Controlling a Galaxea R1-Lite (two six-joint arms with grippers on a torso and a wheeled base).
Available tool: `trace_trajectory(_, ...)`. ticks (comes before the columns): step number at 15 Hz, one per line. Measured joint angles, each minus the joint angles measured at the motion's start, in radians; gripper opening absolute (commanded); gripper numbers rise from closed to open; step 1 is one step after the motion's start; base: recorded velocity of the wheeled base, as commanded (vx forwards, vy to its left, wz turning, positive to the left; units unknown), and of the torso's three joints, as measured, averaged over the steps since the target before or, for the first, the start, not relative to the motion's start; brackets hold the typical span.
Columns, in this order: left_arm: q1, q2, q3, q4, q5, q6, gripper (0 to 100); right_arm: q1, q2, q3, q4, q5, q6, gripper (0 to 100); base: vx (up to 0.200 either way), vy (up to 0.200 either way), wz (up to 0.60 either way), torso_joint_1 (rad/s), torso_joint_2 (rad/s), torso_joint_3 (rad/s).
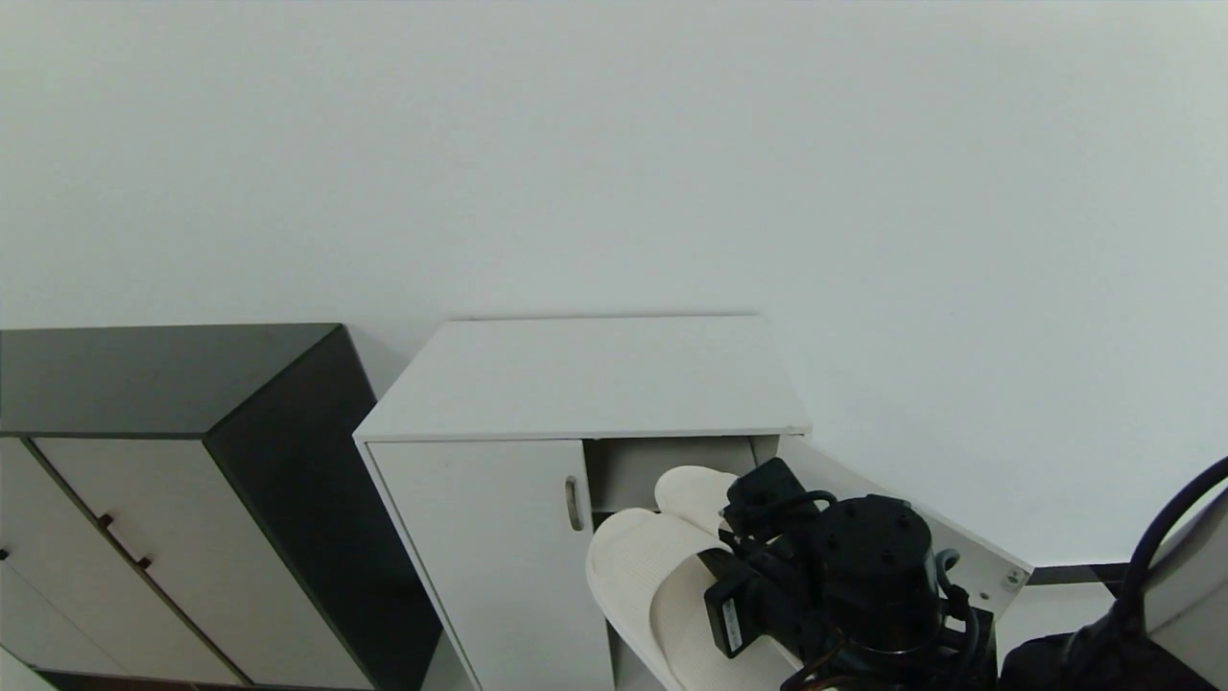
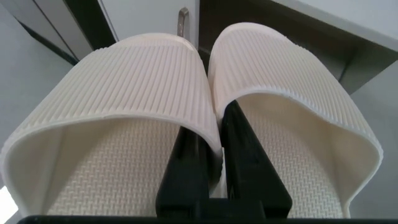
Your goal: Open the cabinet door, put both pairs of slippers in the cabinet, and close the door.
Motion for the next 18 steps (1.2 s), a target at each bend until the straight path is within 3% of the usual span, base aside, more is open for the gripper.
trace_trajectory(18, -0.001, 0.0, 0.0, 0.0, 0.0, -0.003, 0, -0.002, 0.062, 0.001, -0.07, -0.005, -0.003, 0, 0.0, 0.0, 0.0, -0.202, 0.49, 0.282)
